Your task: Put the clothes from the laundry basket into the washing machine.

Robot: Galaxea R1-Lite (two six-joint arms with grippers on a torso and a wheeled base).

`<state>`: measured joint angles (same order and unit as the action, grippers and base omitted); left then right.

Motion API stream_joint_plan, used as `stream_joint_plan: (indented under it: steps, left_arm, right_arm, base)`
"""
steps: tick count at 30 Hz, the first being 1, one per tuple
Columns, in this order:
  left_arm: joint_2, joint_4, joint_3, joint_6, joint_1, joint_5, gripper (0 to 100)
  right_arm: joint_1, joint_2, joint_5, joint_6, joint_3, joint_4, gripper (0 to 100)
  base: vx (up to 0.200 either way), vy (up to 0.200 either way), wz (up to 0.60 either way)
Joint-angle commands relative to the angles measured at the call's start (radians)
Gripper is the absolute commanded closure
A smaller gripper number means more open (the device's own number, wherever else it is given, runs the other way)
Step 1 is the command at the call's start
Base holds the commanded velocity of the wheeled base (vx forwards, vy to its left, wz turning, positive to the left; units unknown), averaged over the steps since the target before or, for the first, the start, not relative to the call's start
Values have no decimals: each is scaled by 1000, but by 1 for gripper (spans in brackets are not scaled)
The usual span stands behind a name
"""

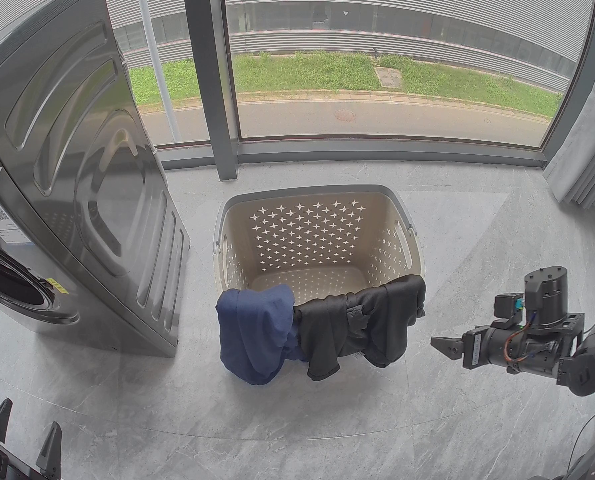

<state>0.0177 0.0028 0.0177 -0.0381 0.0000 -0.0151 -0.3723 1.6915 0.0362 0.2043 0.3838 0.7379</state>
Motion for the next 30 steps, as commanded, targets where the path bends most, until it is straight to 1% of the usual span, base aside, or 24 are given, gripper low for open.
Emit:
stream_joint_plan:
  steps: [1,5,10,17,18,21,30]
  left_arm:
    - [-12,0,-15,0,0,0,0]
    - [-12,0,-15,0,0,0,0]
    - [-12,0,-15,0,0,0,0]
    - [-12,-1,-15,0,0,0,0]
    - [-12,0,-15,0,0,0,0]
    - [-12,0,-15,0,0,0,0]
    - [-12,0,-15,0,0,0,0]
  right_arm:
    - [-40,140,1,12,81,6,0]
    - [-45,206,1,23,142,35,0]
    - [-43,258,1,23,199,41,0]
    - [-36,327,1,23,260,41,0]
    - [-33,355,1,23,280,41,0]
    - [-33,379,-7,23,308,41,0]
    - [-39,464,-1,29,395,43,0]
  base:
    - [0,0,0]
    - [0,0,0]
    - [0,0,0]
    - [0,0,0]
    - [0,0,0]
    - [0,0,0]
    - [0,0,0]
